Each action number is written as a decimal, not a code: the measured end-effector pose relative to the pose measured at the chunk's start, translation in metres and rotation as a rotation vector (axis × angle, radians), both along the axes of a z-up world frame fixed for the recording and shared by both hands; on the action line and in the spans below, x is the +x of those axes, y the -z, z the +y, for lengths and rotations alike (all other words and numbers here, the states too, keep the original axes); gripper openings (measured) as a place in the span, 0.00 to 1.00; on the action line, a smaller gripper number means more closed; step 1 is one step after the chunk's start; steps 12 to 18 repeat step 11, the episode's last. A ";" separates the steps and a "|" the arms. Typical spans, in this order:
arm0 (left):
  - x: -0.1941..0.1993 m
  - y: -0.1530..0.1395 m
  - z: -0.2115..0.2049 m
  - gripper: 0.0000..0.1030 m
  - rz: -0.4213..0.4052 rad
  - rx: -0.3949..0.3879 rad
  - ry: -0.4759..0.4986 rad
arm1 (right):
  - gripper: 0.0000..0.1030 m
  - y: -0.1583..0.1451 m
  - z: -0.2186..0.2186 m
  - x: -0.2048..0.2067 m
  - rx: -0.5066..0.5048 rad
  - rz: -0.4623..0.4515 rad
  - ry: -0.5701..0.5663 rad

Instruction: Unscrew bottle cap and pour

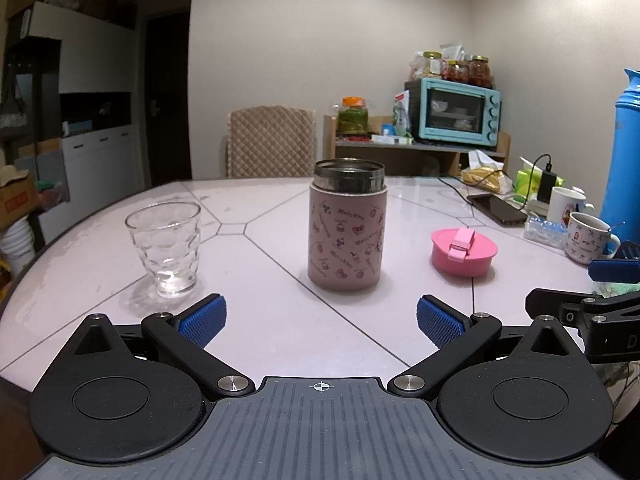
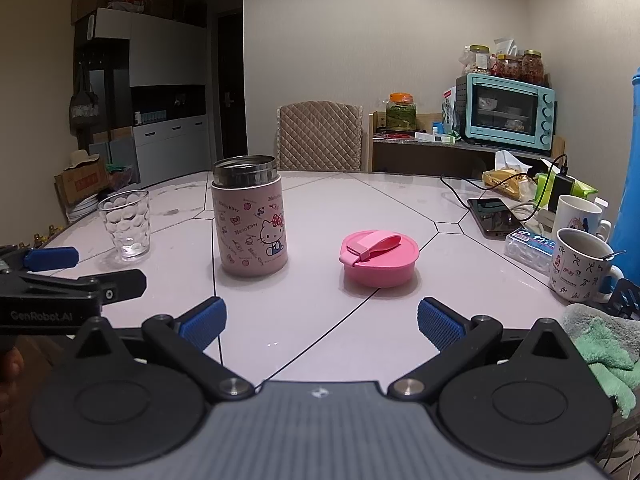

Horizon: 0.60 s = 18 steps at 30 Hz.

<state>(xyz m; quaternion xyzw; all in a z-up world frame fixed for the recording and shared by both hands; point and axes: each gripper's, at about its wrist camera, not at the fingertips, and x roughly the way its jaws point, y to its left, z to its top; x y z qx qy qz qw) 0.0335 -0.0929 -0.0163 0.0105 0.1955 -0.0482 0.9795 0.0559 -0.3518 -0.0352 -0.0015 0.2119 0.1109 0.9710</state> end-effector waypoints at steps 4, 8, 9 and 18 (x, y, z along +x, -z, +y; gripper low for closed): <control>0.001 -0.001 0.000 1.00 -0.005 0.001 0.000 | 1.00 0.001 -0.001 -0.001 0.000 -0.001 0.000; 0.003 -0.001 0.000 1.00 -0.011 0.003 0.000 | 1.00 0.002 -0.003 -0.002 0.001 -0.002 0.000; 0.003 -0.001 0.000 1.00 -0.012 0.003 0.000 | 1.00 0.002 -0.004 -0.002 0.001 -0.002 -0.001; 0.004 -0.001 0.000 1.00 -0.015 0.004 0.000 | 1.00 0.002 -0.005 -0.002 0.002 -0.003 0.000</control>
